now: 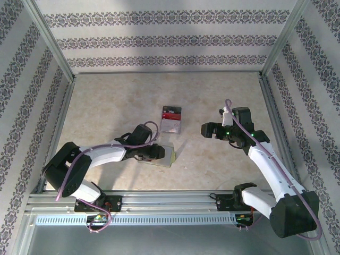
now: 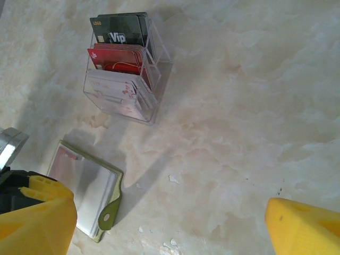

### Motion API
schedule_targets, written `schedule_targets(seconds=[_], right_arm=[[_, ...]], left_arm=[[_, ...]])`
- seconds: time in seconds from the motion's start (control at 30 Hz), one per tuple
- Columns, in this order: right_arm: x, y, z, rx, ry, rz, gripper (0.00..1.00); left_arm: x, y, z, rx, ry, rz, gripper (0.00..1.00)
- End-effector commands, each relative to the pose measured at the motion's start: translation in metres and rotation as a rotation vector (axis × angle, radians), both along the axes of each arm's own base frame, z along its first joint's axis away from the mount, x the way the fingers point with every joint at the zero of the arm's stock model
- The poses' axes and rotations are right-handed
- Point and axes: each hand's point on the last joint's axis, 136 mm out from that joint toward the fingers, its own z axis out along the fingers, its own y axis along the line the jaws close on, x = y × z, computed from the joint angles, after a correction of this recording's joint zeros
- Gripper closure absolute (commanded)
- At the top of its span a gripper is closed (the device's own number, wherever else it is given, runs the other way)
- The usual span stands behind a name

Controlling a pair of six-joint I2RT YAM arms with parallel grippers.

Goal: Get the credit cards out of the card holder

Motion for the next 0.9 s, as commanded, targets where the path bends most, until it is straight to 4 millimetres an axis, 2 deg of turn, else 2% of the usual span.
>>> schedule_targets(seconds=[0.0, 0.2, 0.33, 0.4, 0.47, 0.53, 0.63, 0.77, 0.87], right_arm=[[0.001, -0.001, -0.004, 0.013, 0.005, -0.006, 0.09], [0.001, -0.001, -0.006, 0.013, 0.01, -0.01, 0.09], [0.0, -0.002, -0.009, 0.006, 0.018, -0.011, 0.09], [0.0, -0.003, -0.01, 0.002, 0.019, -0.015, 0.09], [0.0, -0.004, -0.01, -0.002, 0.021, -0.021, 0.09], [0.0, -0.006, -0.011, -0.013, 0.022, -0.028, 0.08], [0.0, -0.009, -0.014, -0.03, 0.03, -0.04, 0.08], [0.0, -0.012, -0.015, -0.039, 0.033, -0.048, 0.08], [0.0, -0.012, -0.016, -0.044, 0.037, -0.052, 0.08]], left_arm=[[0.002, -0.025, 0.024, -0.068, -0.072, -0.077, 0.68], [-0.007, -0.056, 0.03, -0.131, -0.079, -0.16, 0.68], [-0.013, -0.08, 0.053, -0.203, -0.115, -0.228, 0.68], [-0.01, -0.081, 0.065, -0.204, -0.156, -0.215, 0.67], [-0.001, -0.066, 0.068, -0.148, -0.182, -0.15, 0.66], [0.007, -0.04, 0.062, -0.067, -0.183, -0.073, 0.64], [0.013, 0.01, 0.047, 0.033, -0.14, 0.073, 0.63], [0.008, 0.069, 0.029, 0.096, -0.08, 0.248, 0.57], [0.0, 0.095, 0.02, 0.111, -0.034, 0.314, 0.57]])
